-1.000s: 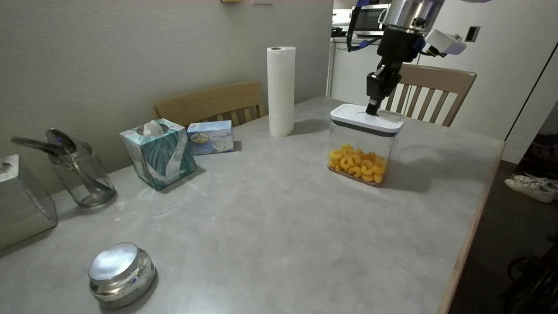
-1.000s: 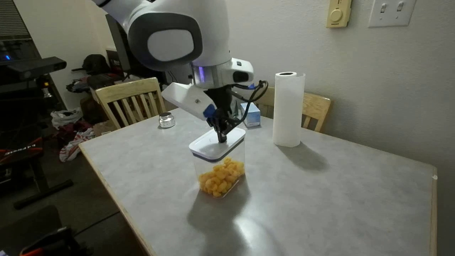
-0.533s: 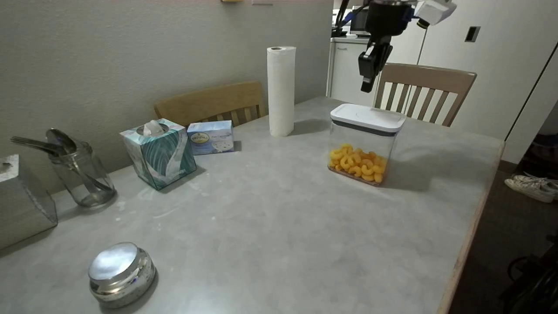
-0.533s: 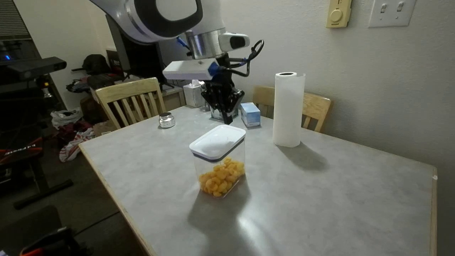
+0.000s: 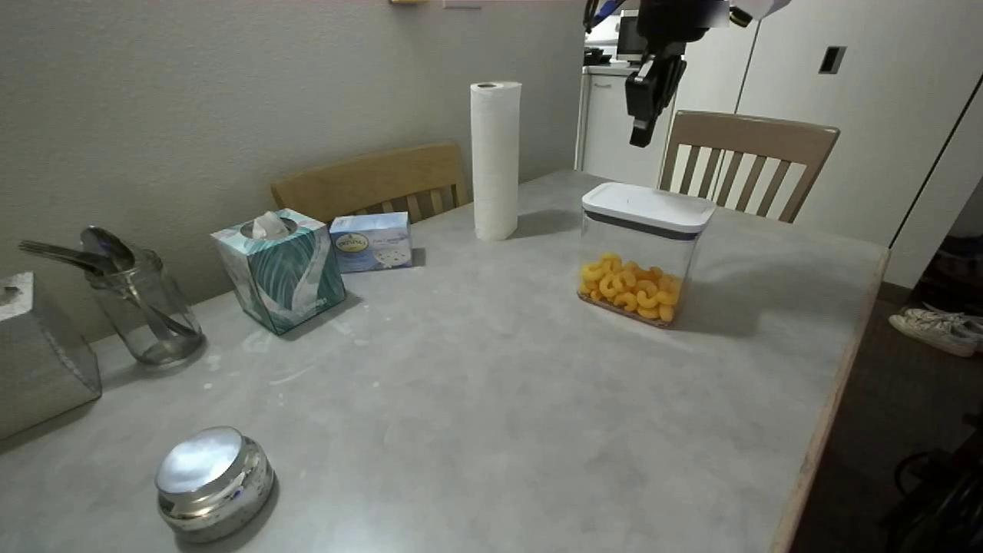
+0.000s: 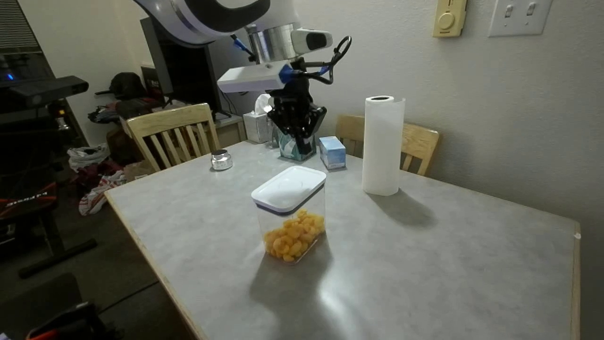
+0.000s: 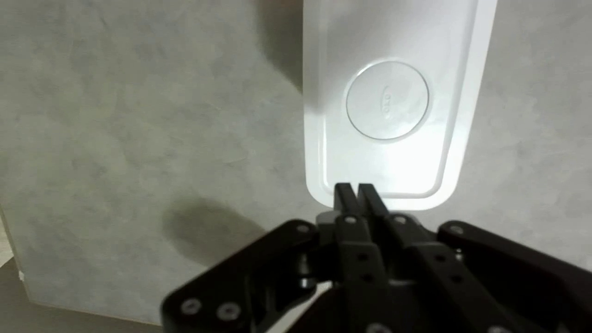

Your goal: Use the lid to close the container

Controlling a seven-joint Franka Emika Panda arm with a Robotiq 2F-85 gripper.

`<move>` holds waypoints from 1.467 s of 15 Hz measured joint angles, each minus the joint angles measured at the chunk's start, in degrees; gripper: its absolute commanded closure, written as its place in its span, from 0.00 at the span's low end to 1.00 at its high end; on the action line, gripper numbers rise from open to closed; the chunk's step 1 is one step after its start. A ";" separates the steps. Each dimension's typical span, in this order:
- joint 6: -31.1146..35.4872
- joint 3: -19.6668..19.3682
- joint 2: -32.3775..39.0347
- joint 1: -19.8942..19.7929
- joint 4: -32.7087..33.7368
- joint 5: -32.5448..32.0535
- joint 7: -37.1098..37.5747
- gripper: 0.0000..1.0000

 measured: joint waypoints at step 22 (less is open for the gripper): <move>-0.57 6.90 3.31 0.41 0.15 20.43 -11.40 0.00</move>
